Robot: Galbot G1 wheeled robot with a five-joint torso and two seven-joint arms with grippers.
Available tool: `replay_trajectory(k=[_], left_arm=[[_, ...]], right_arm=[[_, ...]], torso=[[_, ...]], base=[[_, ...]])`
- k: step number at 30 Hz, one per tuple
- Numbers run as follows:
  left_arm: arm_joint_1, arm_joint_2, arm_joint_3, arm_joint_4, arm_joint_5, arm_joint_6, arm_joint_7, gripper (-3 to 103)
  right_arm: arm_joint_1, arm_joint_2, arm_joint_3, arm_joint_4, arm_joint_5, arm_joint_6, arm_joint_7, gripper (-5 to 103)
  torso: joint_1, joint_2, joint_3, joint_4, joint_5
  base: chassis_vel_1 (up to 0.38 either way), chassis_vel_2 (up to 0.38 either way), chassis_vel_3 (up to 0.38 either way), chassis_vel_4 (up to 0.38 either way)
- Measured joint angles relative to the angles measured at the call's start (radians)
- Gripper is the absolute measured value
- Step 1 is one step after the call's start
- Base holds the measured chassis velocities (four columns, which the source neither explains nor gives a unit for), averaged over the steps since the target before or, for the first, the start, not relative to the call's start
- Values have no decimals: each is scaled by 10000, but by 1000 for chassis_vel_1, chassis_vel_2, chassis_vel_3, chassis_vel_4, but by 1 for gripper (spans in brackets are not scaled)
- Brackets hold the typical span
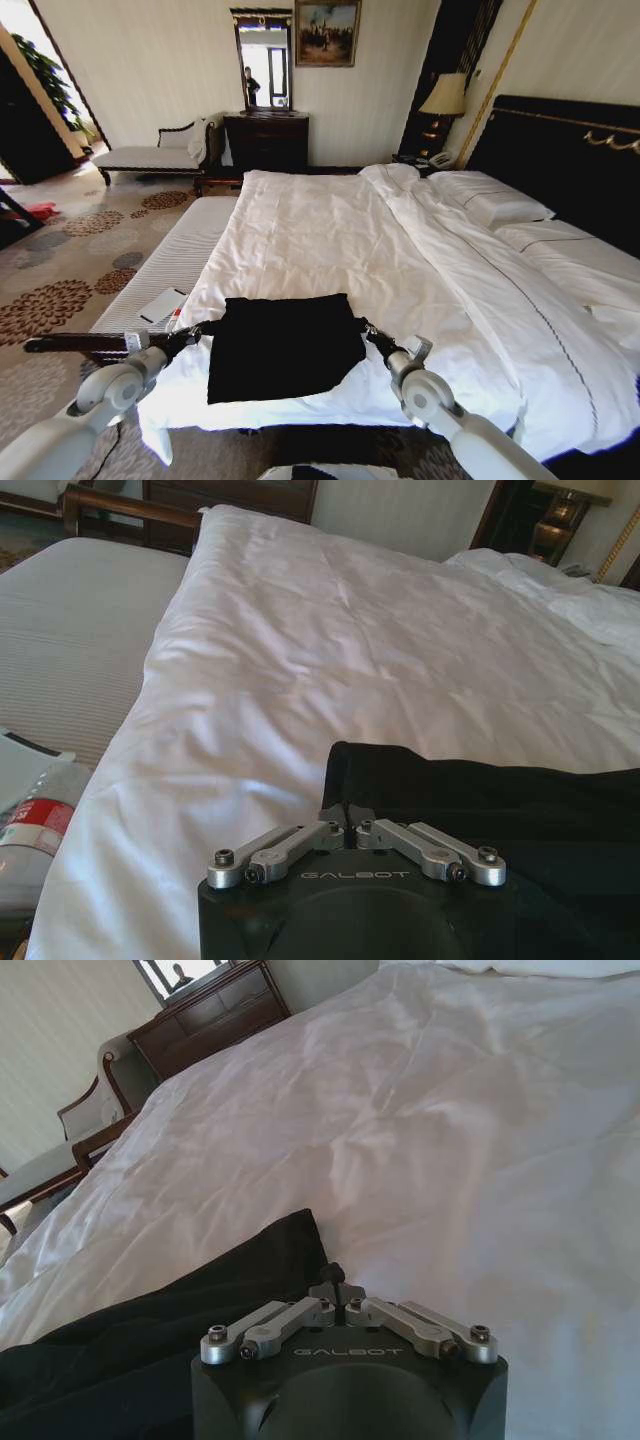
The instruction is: Fold the clothes on the bed.
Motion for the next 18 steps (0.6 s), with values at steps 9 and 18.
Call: replay_trajectory(k=[9, 18], left_arm=[[957, -7, -235, -244, 703, -73, 195, 0], [1242, -168, -389, -240, 1404, -141, 203, 19]], right_arm=[[-366, 155, -128, -126, -445, -72, 145, 0], [-336, 176, -313, -22, -830, -178, 314, 21]], torso=[[-1, 1, 0, 2, 1], [0, 0, 1, 1, 0]], base=[[0, 0, 0, 0], [0, 0, 0, 0]])
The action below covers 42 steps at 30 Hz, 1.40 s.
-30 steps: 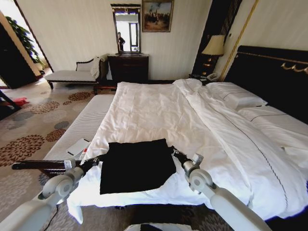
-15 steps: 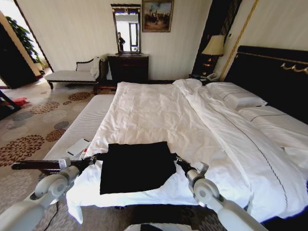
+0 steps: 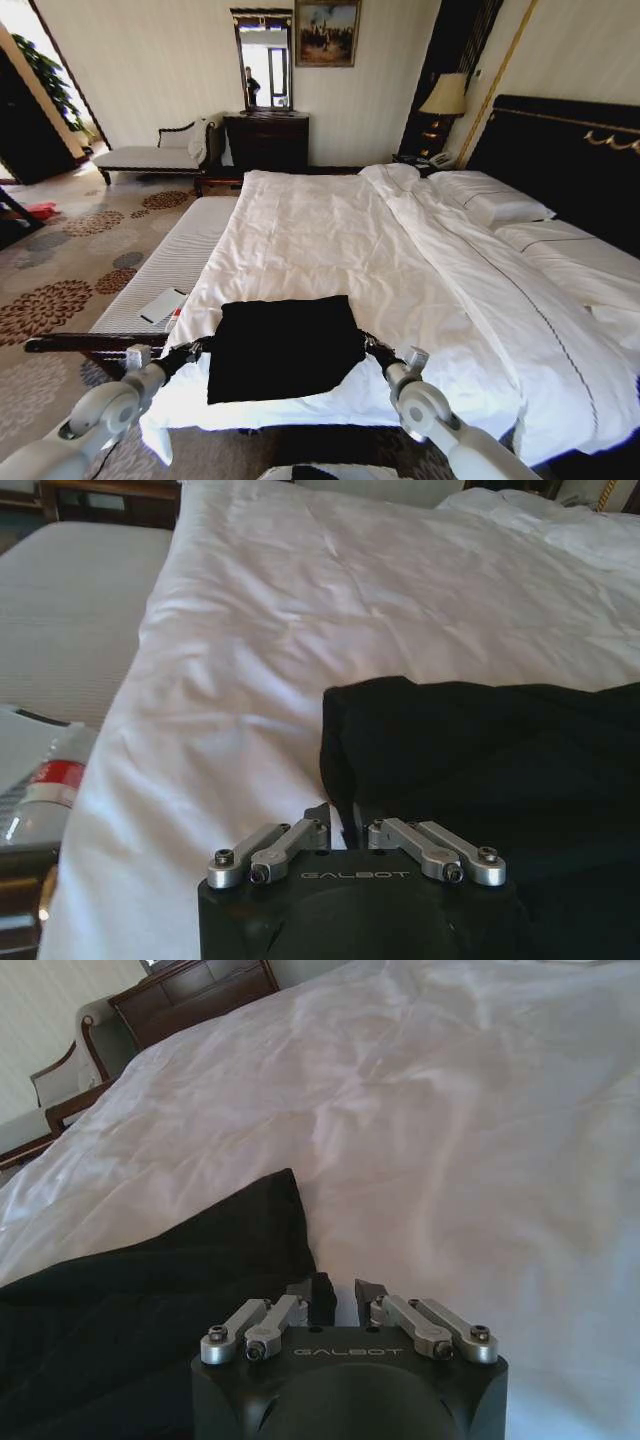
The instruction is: Fold the clothes on the bed.
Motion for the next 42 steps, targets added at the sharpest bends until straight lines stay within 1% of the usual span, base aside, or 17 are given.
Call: replay_trajectory(k=[2, 4, 7, 8, 9, 10, 11, 13, 14, 16, 18, 19, 21, 23, 29, 33, 42], left_arm=[[31, -111, -765, -149, -203, -89, 118, 30], [1, -217, -1047, -259, -363, -103, 165, 30], [-540, -699, -1671, -682, -1244, -43, 247, 46], [-810, -851, -1719, -727, -1562, 48, 234, 52], [-810, -851, -1719, -727, -1562, 48, 234, 52], [-1222, -1043, -1717, -723, -1964, 202, 172, 57], [-1738, -1277, -1611, -574, -2396, 435, 56, 57], [-2544, -1688, -1268, -106, -2908, 890, -76, 68], [-2544, -1688, -1268, -106, -2908, 890, -76, 68], [-3173, -2137, -912, 429, -3119, 1408, -18, 79], [-3374, -2518, -802, 869, -3145, 1823, 129, 84], [-3374, -2518, -802, 869, -3145, 1823, 129, 84], [-3516, -2787, -673, 1438, -3013, 2211, 333, 94], [-3606, -2998, -541, 1999, -2887, 2505, 549, 100], [-3888, -3659, -355, 3045, -2661, 2666, 936, 100], [-4205, -4061, -192, 3298, -2671, 2629, 1061, 100], [-4951, -4804, 204, 3990, -2581, 2457, 1137, 100]], right_arm=[[-108, -26, 223, 525, -7, 12, 79, 37], [-148, -39, 378, 761, 5, 21, 111, 37], [-41, -70, 941, 1380, 248, 42, 210, 54], [93, -77, 1059, 1466, 355, 54, 258, 54], [93, -77, 1059, 1466, 355, 54, 258, 54], [257, -79, 1147, 1504, 470, 62, 302, 59], [520, -74, 1220, 1474, 586, 65, 341, 65], [923, 6, 1239, 1214, 614, 67, 357, 76], [923, 6, 1239, 1214, 614, 67, 357, 76], [1522, 224, 1073, 769, 608, 65, 358, 86], [2110, 439, 723, 308, 612, 35, 341, 91], [2110, 439, 723, 308, 612, 35, 341, 91], [2569, 654, 433, -115, 613, 18, 319, 99], [2826, 820, 266, -492, 614, -4, 308, 100], [3267, 1113, 67, -1196, 635, -53, 295, 100], [3377, 1219, 22, -1445, 647, -66, 292, 100], [3640, 1285, -75, -1803, 661, -117, 299, 100]], torso=[[0, 0, 0, 0, 3], [0, 0, 0, 0, 2], [-1, 0, -1, -1, 3], [0, 1, -1, -1, 3], [0, 1, -1, -1, 3], [-1, 1, -1, 0, 2], [0, 1, -1, -3, 5], [1, 0, 1, -2, -2], [1, 0, 1, -2, -2], [4, 0, 1, -7, 2], [3, -1, 2, -2, 0], [3, -1, 2, -2, 0], [3, -1, 1, 5, 3], [3, -1, 2, 3, 0], [3, -1, 1, 3, 2], [2, -1, 0, -6, 1], [1, -1, 0, -2, 3]], base=[[0, 0, 0, 0], [0, 0, 0, 0], [0, 0, 0, 0], [0, 0, 0, 0], [0, 0, 0, 0], [0, 0, 0, 0], [0, 0, 0, 0], [0, 0, 0, 0], [0, 0, 0, 0], [0, 0, 0, 0], [0, 0, 0, 0], [0, 0, 0, 0], [0, 0, 0, 0], [0, 0, 0, 0], [0, 0, 0, 0], [0, 0, 0, 0], [0, 0, 0, 0]])
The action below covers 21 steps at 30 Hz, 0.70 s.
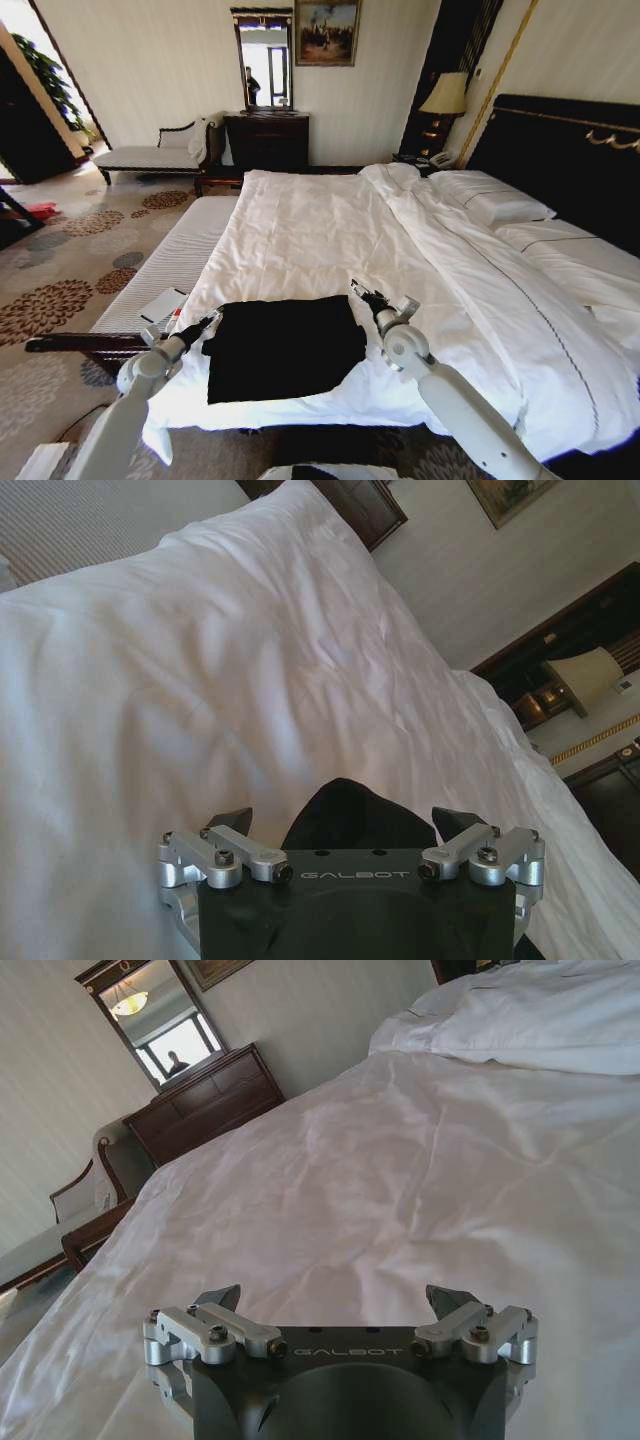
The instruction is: Fold the clothes on the bed.
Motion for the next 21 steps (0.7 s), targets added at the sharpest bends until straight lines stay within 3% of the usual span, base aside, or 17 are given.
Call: replay_trajectory(k=[6, 8, 11, 14, 17, 19, 21], left_arm=[[-269, -220, 248, 402, 236, -109, 45, 103], [-307, -244, 293, 460, 270, -150, 46, 100], [-366, -306, 447, 581, 438, -300, 82, 85], [-414, -355, 504, 641, 499, -378, 97, 79], [-498, -419, 569, 666, 502, -406, 105, 62], [-507, -424, 577, 665, 503, -409, 105, 62], [-579, -467, 620, 686, 503, -468, 105, 51]], right_arm=[[158, -18, -32, -196, 65, -30, 18, 100], [187, -19, -48, -235, 82, -36, 26, 100], [269, 9, -99, -343, 105, -60, 52, 100], [317, 23, -120, -399, 112, -68, 75, 100], [385, 24, -146, -473, 123, -92, 135, 100], [389, 23, -146, -477, 125, -94, 143, 100], [402, 21, -142, -490, 135, -101, 174, 100]], torso=[[0, 0, 0, 1, 0], [0, 0, 0, 1, 0], [0, 0, 0, 3, 1], [0, 0, 0, 3, 0], [0, 0, 0, 1, -2], [0, 0, 0, 1, -2], [0, 0, 0, 1, -1]], base=[[0, 0, 0, 0], [0, 0, 0, 0], [0, 0, 0, 0], [0, 0, 0, 0], [0, 0, 0, 0], [0, 0, 0, 0], [0, 0, 0, 0]])
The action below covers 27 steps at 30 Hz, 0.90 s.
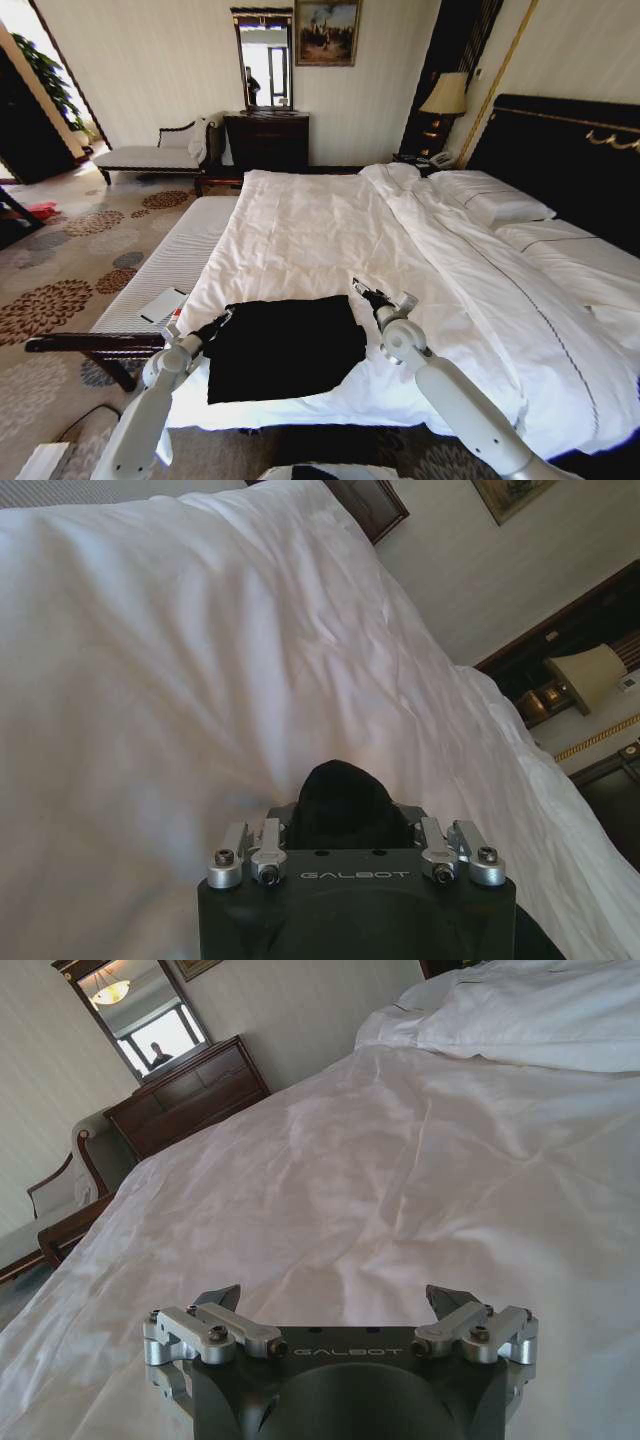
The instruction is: Fold the clothes on the bed.
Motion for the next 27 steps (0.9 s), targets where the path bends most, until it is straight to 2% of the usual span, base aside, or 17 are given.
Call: replay_trajectory(k=[1, 3, 4, 5, 7, 8, 12, 16, 24, 27], left_arm=[[-29, -17, 23, 12, 14, -40, 0, 45], [-47, -33, 39, 15, 34, -75, 0, 45], [-70, -54, 56, 16, 62, -133, -3, 34], [-74, -59, 60, 13, 72, -160, -5, 34], [-66, -55, 60, -36, 105, -254, -12, 24], [-66, -55, 60, -36, 105, -254, -12, 24], [75, 62, -138, -205, 132, -445, -24, 3], [154, 128, -250, -264, 129, -480, -26, 2], [342, 282, -585, -434, 84, -586, -33, 1], [372, 294, -586, -454, 107, -603, -33, 1]], right_arm=[[0, 0, 4, -3, 0, -2, 11, 100], [-1, -1, 7, -7, 0, -3, 18, 100], [-8, -5, 9, -29, -9, -6, 29, 100], [-9, -5, 9, -48, -14, -12, 38, 100], [7, 11, 3, -124, -35, -131, 138, 100], [7, 11, 3, -124, -35, -131, 138, 100], [169, 182, -222, -462, 78, -520, 318, 100], [309, 322, -359, -624, 438, -677, 372, 100], [945, 672, -654, -895, 1853, -1701, 807, 100], [1033, 780, -668, -1055, 2086, -1898, 833, 100]], torso=[[0, 0, 0, 0, 0], [0, 0, 0, -1, -1], [0, 0, 0, -1, -1], [0, 0, 0, 0, -1], [0, 0, 0, -1, -1], [0, 0, 0, -1, -1], [0, 1, -1, 0, -1], [0, 1, -1, -1, -1], [0, 1, -1, -1, -2], [0, 1, -1, -1, -2]], base=[[0, 0, 0, 0], [0, 0, 0, 0], [0, 0, 0, 0], [0, 0, 0, 0], [0, 0, 0, 0], [0, 0, 0, 0], [0, 0, 0, 0], [0, 0, 0, 0], [0, 0, 0, 0], [0, 0, 0, 0]])
